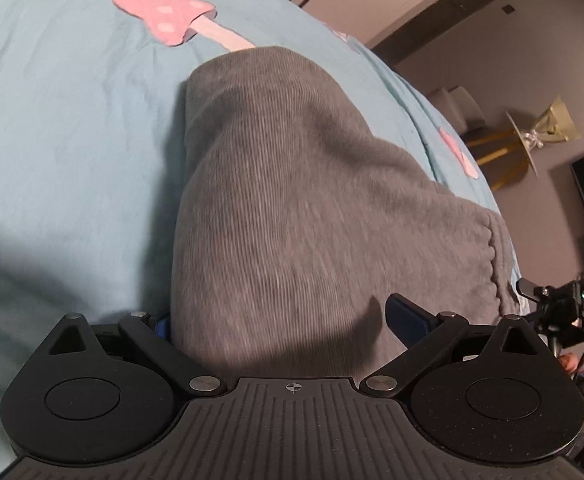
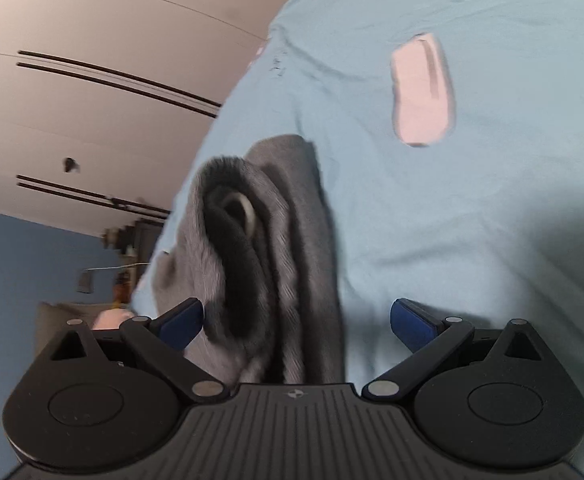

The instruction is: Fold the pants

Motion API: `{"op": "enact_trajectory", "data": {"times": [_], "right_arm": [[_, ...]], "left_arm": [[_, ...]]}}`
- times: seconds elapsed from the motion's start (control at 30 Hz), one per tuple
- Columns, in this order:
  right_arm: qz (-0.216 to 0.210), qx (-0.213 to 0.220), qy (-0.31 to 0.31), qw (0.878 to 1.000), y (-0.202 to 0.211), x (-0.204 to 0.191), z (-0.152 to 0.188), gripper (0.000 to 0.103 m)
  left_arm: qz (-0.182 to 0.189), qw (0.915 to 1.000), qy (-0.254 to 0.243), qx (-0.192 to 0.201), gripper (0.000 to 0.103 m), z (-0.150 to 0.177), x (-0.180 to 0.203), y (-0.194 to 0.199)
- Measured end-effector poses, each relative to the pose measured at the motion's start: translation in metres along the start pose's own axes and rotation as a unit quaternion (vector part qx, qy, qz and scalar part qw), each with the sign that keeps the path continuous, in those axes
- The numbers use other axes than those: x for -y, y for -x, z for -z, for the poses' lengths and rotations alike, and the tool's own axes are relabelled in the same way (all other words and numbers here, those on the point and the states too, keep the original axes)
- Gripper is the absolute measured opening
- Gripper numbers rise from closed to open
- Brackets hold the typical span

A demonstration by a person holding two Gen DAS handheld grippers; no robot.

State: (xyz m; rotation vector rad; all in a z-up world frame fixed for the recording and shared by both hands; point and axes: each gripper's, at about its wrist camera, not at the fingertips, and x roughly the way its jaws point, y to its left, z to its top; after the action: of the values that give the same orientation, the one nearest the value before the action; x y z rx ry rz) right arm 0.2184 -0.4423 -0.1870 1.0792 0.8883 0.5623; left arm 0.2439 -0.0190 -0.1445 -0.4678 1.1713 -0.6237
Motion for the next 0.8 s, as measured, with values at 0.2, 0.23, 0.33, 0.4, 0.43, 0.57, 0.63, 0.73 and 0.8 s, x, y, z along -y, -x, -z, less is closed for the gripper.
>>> {"op": "enact_trajectory", "data": {"times": [0.2, 0.23, 0.33, 0.4, 0.43, 0.57, 0.63, 0.73, 0.8], "right_arm": [[-0.023, -0.058, 0.019, 0.998, -0.047, -0.015, -0.009, 0.09], [-0.012, -0.066, 0.026, 0.997, -0.054, -0.021, -0.009, 0.088], [-0.007, -0.091, 0.069, 0.993, -0.063, -0.035, -0.006, 0.083], [-0.021, -0.099, 0.061, 0.993, -0.062, -0.029, -0.01, 0.082], [-0.029, -0.101, 0.047, 0.993, -0.064, -0.021, -0.014, 0.082], [-0.025, -0.095, 0.019, 0.995, -0.075, -0.022, -0.018, 0.082], [-0.001, -0.084, 0.041, 0.996, -0.079, -0.035, -0.012, 0.082], [0.026, -0.069, 0.062, 0.995, -0.075, -0.047, -0.002, 0.063], [0.012, -0.065, 0.063, 0.996, -0.072, -0.042, -0.001, 0.061]], "left_arm": [[0.011, 0.9999, 0.004, -0.008, 0.101, -0.008, 0.001, -0.006], [0.019, 0.9998, -0.002, -0.009, 0.101, -0.009, 0.003, -0.006], [0.037, 0.9992, -0.016, -0.004, 0.101, -0.007, 0.003, -0.005], [0.034, 0.9992, -0.016, -0.012, 0.101, -0.011, -0.001, -0.016], [0.035, 0.9992, -0.015, -0.011, 0.102, -0.013, -0.001, -0.018], [0.023, 0.9991, 0.021, -0.028, 0.103, -0.031, -0.001, -0.027], [0.005, 0.9995, 0.019, -0.027, 0.096, -0.033, 0.004, -0.025], [-0.029, 0.9988, -0.037, -0.012, 0.077, -0.026, 0.019, -0.02], [-0.029, 0.999, -0.034, -0.002, 0.075, -0.024, 0.019, -0.02]]}}
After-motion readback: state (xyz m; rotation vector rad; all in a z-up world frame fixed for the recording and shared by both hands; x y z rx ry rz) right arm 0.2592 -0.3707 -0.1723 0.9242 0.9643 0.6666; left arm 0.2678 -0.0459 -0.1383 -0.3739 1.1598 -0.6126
